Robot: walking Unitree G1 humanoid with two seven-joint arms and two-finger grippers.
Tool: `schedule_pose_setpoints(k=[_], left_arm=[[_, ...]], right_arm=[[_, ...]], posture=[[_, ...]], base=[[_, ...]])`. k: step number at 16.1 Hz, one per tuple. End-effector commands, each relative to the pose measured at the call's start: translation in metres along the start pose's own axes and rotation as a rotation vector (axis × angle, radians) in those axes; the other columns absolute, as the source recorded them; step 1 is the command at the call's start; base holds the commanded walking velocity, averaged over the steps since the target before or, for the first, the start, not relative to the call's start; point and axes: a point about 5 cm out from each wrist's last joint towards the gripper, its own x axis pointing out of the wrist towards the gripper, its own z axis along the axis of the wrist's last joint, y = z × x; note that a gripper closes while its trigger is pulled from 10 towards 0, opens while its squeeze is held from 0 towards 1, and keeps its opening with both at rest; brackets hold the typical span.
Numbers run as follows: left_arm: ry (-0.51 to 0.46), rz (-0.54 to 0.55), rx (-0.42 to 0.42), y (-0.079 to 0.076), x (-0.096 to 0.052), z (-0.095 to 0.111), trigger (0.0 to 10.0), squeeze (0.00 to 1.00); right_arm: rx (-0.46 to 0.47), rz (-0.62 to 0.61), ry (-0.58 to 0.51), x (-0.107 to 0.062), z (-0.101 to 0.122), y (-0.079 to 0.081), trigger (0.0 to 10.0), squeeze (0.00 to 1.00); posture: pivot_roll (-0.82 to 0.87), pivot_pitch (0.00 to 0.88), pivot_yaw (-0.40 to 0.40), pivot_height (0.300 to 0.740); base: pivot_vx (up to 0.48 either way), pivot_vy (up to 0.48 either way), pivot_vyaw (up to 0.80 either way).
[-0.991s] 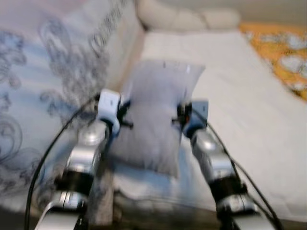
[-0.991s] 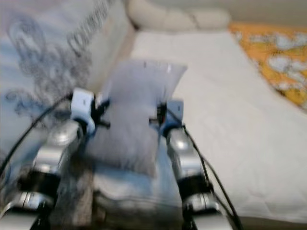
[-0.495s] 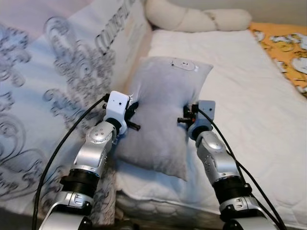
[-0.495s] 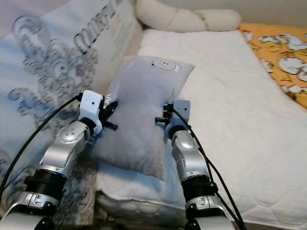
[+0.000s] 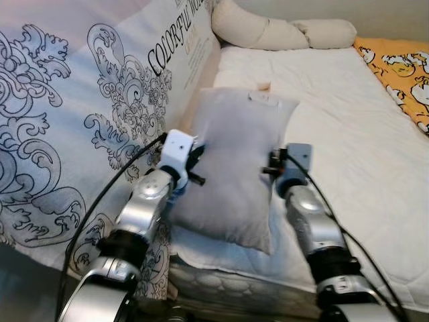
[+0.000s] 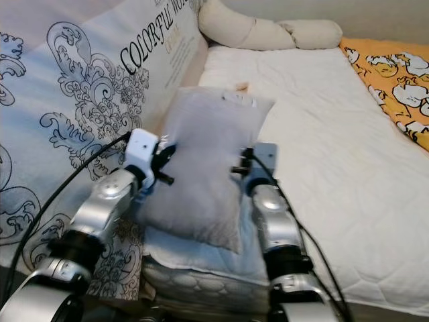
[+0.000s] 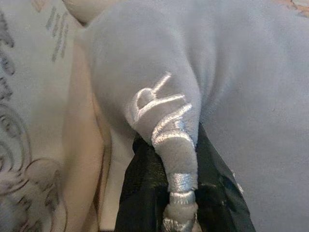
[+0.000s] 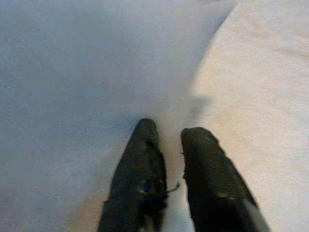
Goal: Clean up the room
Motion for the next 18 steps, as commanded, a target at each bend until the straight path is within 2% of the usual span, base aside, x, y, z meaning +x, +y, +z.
schedule_pose_setpoints(k=[1, 2, 5, 7, 8, 9, 12, 15, 16, 18], left_arm=[[-0.029, 0.043, 0.037, 0.005, 0.006, 0.012, 10.0, 0.00], [-0.024, 0.056, 0.043, 0.005, 0.007, 0.013, 10.0, 0.00], [-0.012, 0.159, 0.074, 0.014, 0.013, 0.014, 10.0, 0.00], [-0.009, 0.194, 0.083, 0.017, 0.012, 0.013, 10.0, 0.00], [-0.040, 0.199, 0.147, 0.019, 0.010, 0.020, 10.0, 0.00], [-0.045, 0.198, 0.157, 0.019, 0.010, 0.021, 10.0, 0.00], [-0.032, 0.212, 0.266, 0.028, 0.007, 0.028, 10.0, 0.00], [-0.027, 0.232, 0.329, 0.030, 0.002, 0.029, 10.0, 0.00], [-0.046, 0.228, 0.377, 0.029, 0.002, 0.032, 10.0, 0.00], [-0.045, 0.214, 0.401, 0.026, 0.003, 0.035, 10.0, 0.00]], right_arm=[[0.008, -0.015, -0.009, -0.003, -0.003, -0.009, 10.0, 1.00], [0.012, -0.019, -0.005, -0.004, -0.004, -0.012, 10.0, 1.00], [-0.078, 0.020, -0.033, -0.013, 0.001, -0.028, 10.0, 1.00], [-0.053, 0.101, -0.065, -0.018, 0.008, -0.028, 10.0, 1.00], [-0.043, 0.321, -0.146, -0.035, 0.023, -0.019, 10.0, 1.00], [-0.045, 0.348, -0.155, -0.037, 0.025, -0.018, 10.0, 1.00], [-0.143, 0.566, -0.093, -0.061, 0.020, -0.022, 10.0, 1.00], [-0.163, 0.614, -0.060, -0.070, 0.017, -0.024, 10.0, 1.00], [-0.167, 0.620, -0.058, -0.071, 0.017, -0.023, 10.0, 1.00], [-0.180, 0.633, -0.053, -0.074, 0.017, -0.022, 10.0, 1.00]], posture=[[0.00, 0.000, 0.048, 0.740], [-0.01, 0.000, 0.049, 0.740], [-0.01, 0.000, 0.052, 0.740], [-0.02, 0.000, 0.056, 0.740], [-0.02, 0.000, 0.054, 0.740], [-0.02, 0.000, 0.054, 0.740], [-0.01, 0.000, 0.049, 0.740], [-0.01, 0.000, 0.045, 0.740], [-0.01, 0.000, 0.042, 0.740], [-0.01, 0.000, 0.045, 0.740]], base=[[0.000, 0.000, 0.00], [0.000, 0.000, 0.00], [0.000, 0.000, 0.00], [0.000, 0.000, 0.00], [0.000, 0.000, 0.00], [0.000, 0.000, 0.00], [0.000, 0.000, 0.00], [0.000, 0.000, 0.00], [0.000, 0.000, 0.00], [0.000, 0.000, 0.00]])
